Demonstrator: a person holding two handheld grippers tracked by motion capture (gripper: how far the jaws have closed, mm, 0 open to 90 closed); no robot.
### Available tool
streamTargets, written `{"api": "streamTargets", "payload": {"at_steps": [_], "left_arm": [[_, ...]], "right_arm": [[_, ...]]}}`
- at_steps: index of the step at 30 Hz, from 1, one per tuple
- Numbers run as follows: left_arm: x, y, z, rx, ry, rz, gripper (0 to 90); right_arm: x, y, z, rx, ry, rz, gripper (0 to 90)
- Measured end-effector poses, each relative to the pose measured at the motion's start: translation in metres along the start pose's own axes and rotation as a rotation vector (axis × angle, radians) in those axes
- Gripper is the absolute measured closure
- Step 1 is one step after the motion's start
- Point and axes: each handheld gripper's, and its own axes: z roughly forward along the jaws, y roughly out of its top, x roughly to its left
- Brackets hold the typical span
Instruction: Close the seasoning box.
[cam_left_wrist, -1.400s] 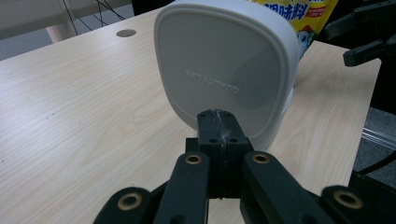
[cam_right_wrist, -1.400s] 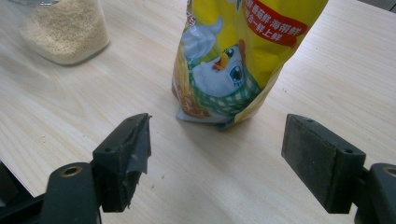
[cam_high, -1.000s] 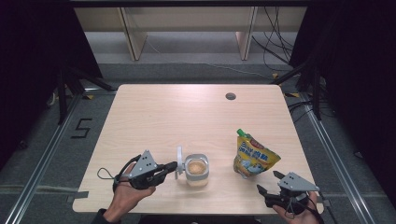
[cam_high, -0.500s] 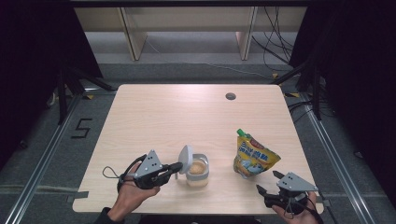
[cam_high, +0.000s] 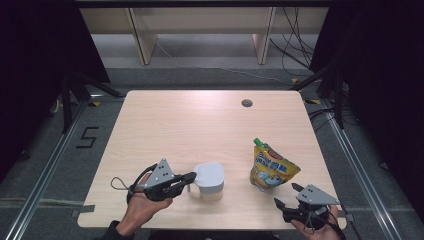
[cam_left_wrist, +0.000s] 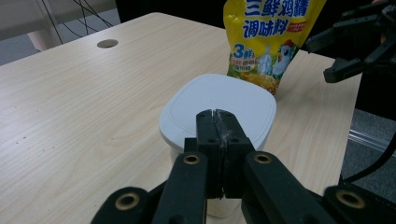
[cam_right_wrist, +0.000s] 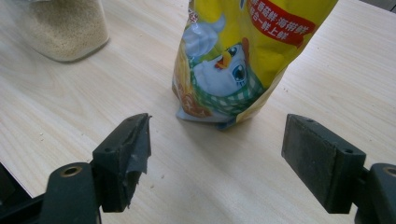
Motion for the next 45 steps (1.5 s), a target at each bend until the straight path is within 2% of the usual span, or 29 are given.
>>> {"api": "streamTargets", "payload": {"at_steps": [2, 4, 5, 7, 12, 14, 15, 17, 18, 19, 23, 25, 26, 27, 32, 33, 34, 36, 37, 38, 40, 41, 45], "left_arm": [[0.0, 0.0, -0.003, -0.001, 0.009, -0.002, 87.2], [0.001, 0.0, -0.005, -0.001, 0.004, -0.013, 86.5], [0.002, 0.0, -0.007, 0.006, 0.004, -0.005, 85.8], [0.002, -0.002, -0.008, 0.008, 0.002, -0.011, 84.3], [0.005, -0.006, -0.009, 0.014, -0.015, -0.017, 77.1], [0.006, -0.008, -0.01, 0.019, -0.015, -0.032, 74.6], [0.007, -0.009, -0.01, 0.02, -0.017, -0.026, 72.5], [0.006, -0.011, -0.012, 0.015, -0.02, -0.061, 68.7], [0.008, -0.011, -0.013, 0.019, -0.023, -0.039, 65.9], [0.008, -0.013, -0.014, 0.013, -0.02, -0.053, 62.8], [0.011, -0.018, -0.017, 0.011, -0.025, -0.061, 52.0], [0.011, -0.019, -0.019, 0.015, -0.018, -0.073, 44.1], [0.013, -0.021, -0.019, 0.015, -0.009, -0.079, 44.1], [0.014, -0.024, -0.021, 0.022, 0.013, -0.1, 36.2], [0.015, -0.03, -0.024, 0.037, 0.02, -0.097, 31.3], [0.015, -0.031, -0.025, 0.043, 0.016, -0.093, 30.6], [0.015, -0.032, -0.026, 0.042, 0.014, -0.088, 30.2], [0.014, -0.033, -0.026, 0.045, 0.017, -0.096, 29.5], [0.013, -0.035, -0.027, 0.037, 0.006, -0.107, 27.9], [0.013, -0.035, -0.028, 0.05, 0.005, -0.099, 27.6], [0.012, -0.037, -0.029, 0.052, 0.007, -0.098, 27.3], [0.01, -0.038, -0.03, 0.056, 0.018, -0.122, 27.1], [0.009, -0.042, -0.032, 0.069, 0.018, -0.11, 26.4]], "right_arm": [[0.0, 0.0, 0.0, 0.004, 0.007, 0.008, 24.9], [-0.001, 0.0, 0.0, -0.003, 0.002, -0.009, 24.9], [-0.002, 0.0, 0.0, -0.002, 0.0, -0.013, 24.8], [-0.002, 0.0, 0.0, -0.003, 0.001, -0.01, 24.8], [-0.004, 0.0, 0.001, -0.008, 0.004, -0.027, 24.8], [-0.003, -0.001, 0.001, -0.005, 0.004, -0.014, 24.7], [-0.003, -0.001, 0.002, -0.003, 0.008, -0.012, 24.7], [-0.004, -0.001, 0.002, -0.007, 0.01, -0.011, 24.7], [-0.004, -0.001, 0.002, -0.008, 0.011, -0.01, 24.5], [-0.004, -0.001, 0.002, -0.008, 0.013, -0.01, 24.5], [-0.004, -0.002, 0.003, -0.007, 0.017, -0.008, 24.4], [-0.004, -0.002, 0.003, -0.005, 0.017, -0.012, 24.4], [-0.005, -0.002, 0.003, -0.007, 0.015, -0.017, 24.4], [-0.005, -0.002, 0.004, -0.008, 0.017, -0.023, 24.4], [-0.005, -0.002, 0.003, -0.005, 0.021, -0.016, 24.4], [-0.004, -0.002, 0.004, -0.004, 0.029, -0.009, 24.4], [-0.005, -0.002, 0.004, 0.01, 0.057, -0.001, 24.4], [-0.005, -0.002, 0.004, 0.01, 0.063, 0.004, 24.4], [-0.004, -0.002, 0.004, -0.004, 0.022, -0.015, 24.4], [-0.003, -0.002, 0.004, 0.002, 0.035, -0.006, 24.4], [-0.004, -0.002, 0.003, -0.004, 0.016, -0.013, 24.3], [-0.004, -0.002, 0.003, -0.005, 0.016, -0.01, 24.3], [-0.004, -0.002, 0.003, -0.006, 0.019, -0.008, 23.9]]}}
